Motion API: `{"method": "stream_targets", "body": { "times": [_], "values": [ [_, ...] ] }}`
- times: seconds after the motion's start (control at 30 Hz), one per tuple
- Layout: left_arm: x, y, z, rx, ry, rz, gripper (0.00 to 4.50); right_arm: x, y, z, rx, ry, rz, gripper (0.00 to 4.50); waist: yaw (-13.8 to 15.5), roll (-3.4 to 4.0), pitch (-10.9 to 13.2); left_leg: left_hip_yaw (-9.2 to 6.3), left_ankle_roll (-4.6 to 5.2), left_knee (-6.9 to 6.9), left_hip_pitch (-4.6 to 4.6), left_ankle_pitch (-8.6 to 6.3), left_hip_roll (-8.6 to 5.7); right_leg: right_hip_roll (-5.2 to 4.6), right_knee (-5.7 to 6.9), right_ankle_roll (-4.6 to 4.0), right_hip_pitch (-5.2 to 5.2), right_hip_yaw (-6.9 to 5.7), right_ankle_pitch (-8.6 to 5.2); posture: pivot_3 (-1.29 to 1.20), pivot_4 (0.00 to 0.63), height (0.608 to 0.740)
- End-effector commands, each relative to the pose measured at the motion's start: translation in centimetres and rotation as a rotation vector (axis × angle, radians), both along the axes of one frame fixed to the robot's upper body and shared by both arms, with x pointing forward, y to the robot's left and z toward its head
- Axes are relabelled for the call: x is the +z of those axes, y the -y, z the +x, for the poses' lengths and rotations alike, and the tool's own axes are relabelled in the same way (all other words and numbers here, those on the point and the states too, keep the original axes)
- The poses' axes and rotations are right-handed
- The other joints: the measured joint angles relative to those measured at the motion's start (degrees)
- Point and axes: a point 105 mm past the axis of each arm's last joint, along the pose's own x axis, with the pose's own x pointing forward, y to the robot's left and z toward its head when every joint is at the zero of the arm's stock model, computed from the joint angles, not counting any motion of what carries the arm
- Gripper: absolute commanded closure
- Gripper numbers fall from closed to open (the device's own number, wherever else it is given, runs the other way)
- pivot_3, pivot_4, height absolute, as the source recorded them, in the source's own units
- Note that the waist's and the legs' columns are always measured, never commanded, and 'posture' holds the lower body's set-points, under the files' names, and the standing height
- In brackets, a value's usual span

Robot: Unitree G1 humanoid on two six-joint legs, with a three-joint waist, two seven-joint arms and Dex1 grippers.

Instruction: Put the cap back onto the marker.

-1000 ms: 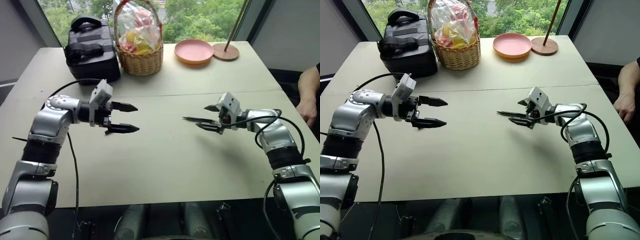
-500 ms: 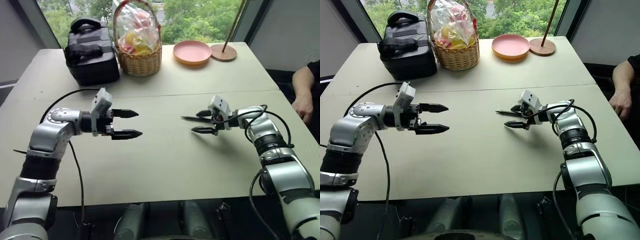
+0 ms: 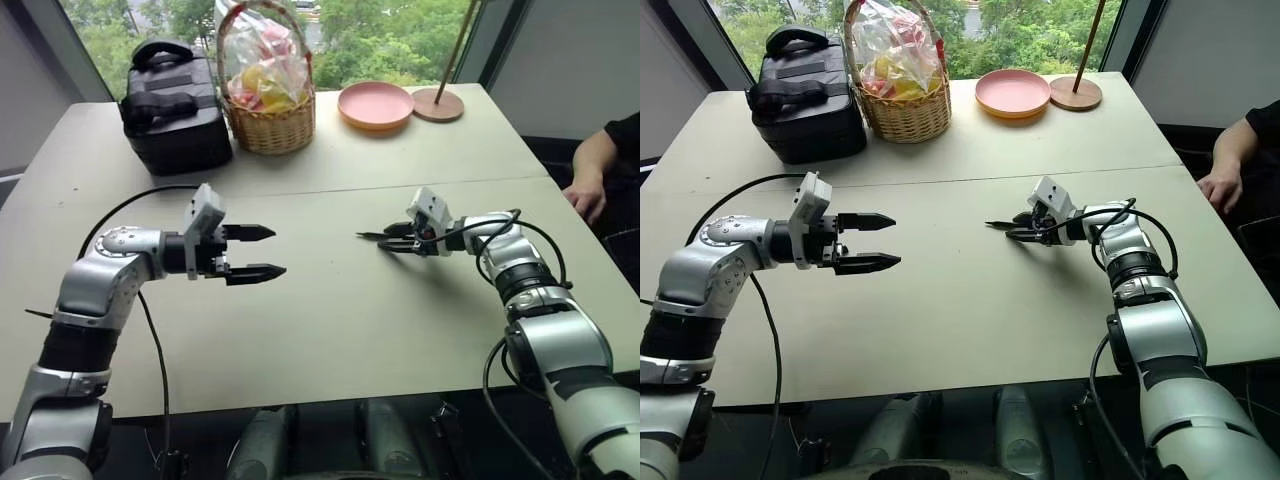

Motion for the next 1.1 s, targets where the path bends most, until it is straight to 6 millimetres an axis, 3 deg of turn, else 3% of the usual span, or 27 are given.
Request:
{"method": "stream_targets", "body": {
  "times": [0.03,0.13,0.23,0.33,0.4,0.47,0.67,0.87,1.1],
  "values": [
    [0.6,-1.3,0.5,0.071,0.057,-0.011,0.00,-0.5,-0.1,-0.2,0.007,-0.002,-0.012,4.43,0.02,0.00,0.00,0.00,0.00,0.01,0.00,0.00,0.00,0.01,0.00,0.00,0.00,0.00,0.00,0.00,0.150,0.740],
    [0.3,-1.9,0.8,0.112,0.068,-0.006,0.00,-0.4,0.0,-0.1,-0.001,0.014,-0.014,4.43,0.01,0.00,0.00,0.00,0.00,0.00,0.03,0.00,0.02,0.02,0.01,-0.01,0.00,0.04,0.01,0.00,0.150,0.740],
    [0.3,-4.3,2.2,0.273,0.139,0.011,0.00,1.7,-0.2,0.8,-0.049,0.085,0.011,4.43,0.03,0.00,0.00,0.00,0.00,0.01,0.03,0.00,0.02,0.03,0.01,-0.02,0.01,0.06,0.01,0.00,0.150,0.740],
    [1.0,-7.8,3.4,0.448,0.223,0.036,0.00,5.5,-1.7,0.2,-0.033,0.076,0.045,4.43,0.09,0.07,0.04,0.03,-0.01,0.00,0.00,0.00,0.03,0.04,0.09,-0.05,-0.15,0.17,0.03,0.00,0.150,0.740],
    [1.3,-10.6,3.5,0.548,0.264,0.089,0.00,9.9,-3.6,-1.8,0.020,0.108,0.109,4.43,0.11,0.11,0.07,0.07,-0.02,-0.01,-0.13,0.00,0.03,0.05,0.19,-0.05,-0.36,0.26,0.03,0.00,0.150,0.740],
    [1.1,-12.6,2.9,0.603,0.273,0.135,0.00,11.9,-4.7,-3.6,0.017,0.126,0.097,4.43,0.07,0.11,0.07,0.16,-0.02,-0.02,-0.37,0.00,0.04,0.04,0.40,-0.05,-0.74,0.42,0.03,0.00,0.150,0.740],
    [-0.8,-14.0,1.8,0.678,0.217,0.124,0.00,12.1,-7.6,-7.7,-0.010,0.007,0.133,4.43,1.01,0.02,-0.01,0.20,-0.22,0.01,-0.45,-0.14,0.05,0.03,0.52,-0.27,-0.87,0.51,-0.12,0.00,0.150,0.740],
    [-3.3,-11.3,1.1,0.571,0.157,0.110,0.00,9.7,-9.8,-10.1,0.008,-0.075,0.126,4.43,2.19,-0.02,-0.02,0.25,-0.28,0.10,-0.48,-0.17,0.04,-0.04,0.33,-0.32,-0.77,0.48,-0.13,0.00,0.150,0.740],
    [-4.7,-9.5,2.1,0.417,0.147,0.185,0.00,8.5,-11.0,-11.8,0.065,-0.107,0.124,4.43,1.91,-0.03,-0.03,0.26,-0.23,0.08,-0.47,-0.15,0.07,0.01,0.12,-0.37,-0.68,0.40,-0.05,0.00,0.150,0.740]
  ]
}}
